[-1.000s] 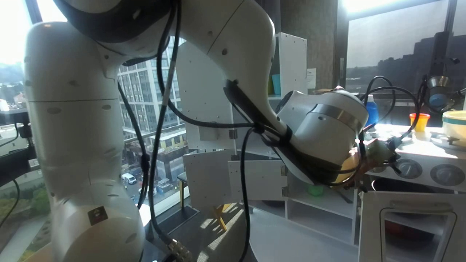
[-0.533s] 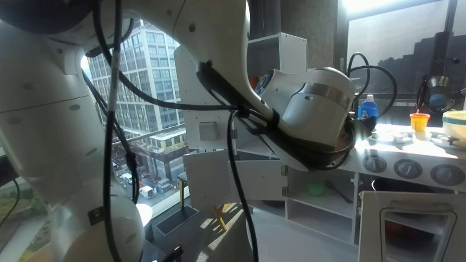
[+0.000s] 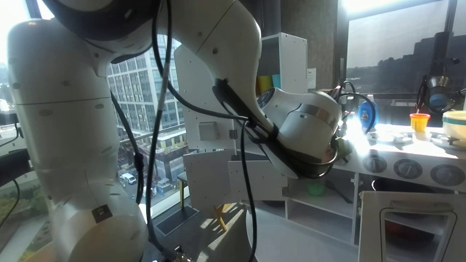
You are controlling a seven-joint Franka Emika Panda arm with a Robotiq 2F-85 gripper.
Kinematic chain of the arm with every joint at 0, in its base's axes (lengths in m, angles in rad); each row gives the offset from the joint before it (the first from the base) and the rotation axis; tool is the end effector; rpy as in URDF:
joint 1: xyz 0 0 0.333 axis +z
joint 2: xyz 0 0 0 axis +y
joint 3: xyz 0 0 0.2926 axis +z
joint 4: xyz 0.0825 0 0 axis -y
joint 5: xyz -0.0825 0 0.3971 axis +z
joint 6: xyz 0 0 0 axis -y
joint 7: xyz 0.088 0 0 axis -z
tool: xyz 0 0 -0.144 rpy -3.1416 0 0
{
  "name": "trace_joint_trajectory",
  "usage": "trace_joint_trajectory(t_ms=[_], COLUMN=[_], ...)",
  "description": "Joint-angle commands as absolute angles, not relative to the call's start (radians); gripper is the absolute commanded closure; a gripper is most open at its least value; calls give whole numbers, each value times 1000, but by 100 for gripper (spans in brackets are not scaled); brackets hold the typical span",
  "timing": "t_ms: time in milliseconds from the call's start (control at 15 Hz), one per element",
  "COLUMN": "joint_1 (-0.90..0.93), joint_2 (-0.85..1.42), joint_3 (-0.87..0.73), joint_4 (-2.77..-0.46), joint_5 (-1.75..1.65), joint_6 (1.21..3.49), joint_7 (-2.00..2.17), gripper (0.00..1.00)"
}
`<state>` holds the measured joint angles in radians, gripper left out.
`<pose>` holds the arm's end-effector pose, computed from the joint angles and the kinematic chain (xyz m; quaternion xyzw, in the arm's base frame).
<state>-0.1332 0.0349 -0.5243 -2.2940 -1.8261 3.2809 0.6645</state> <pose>0.4699 -0.2324 0.3007 0.8862 0.2594 0.2758 0.2669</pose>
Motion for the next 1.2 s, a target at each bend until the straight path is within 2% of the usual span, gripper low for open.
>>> trace_joint_trajectory(t_ms=[0, 400, 1133], joint_1=[-129, -139, -230], joint_2=[160, 287, 241], joint_3=[-524, -533, -517], joint_4=[-2223, -2161, -2223], joint_5=[-1736, -1574, -1162], joint_6=[3282, 3236, 2981], joint_7=[663, 631, 421], gripper=[0, 0, 0])
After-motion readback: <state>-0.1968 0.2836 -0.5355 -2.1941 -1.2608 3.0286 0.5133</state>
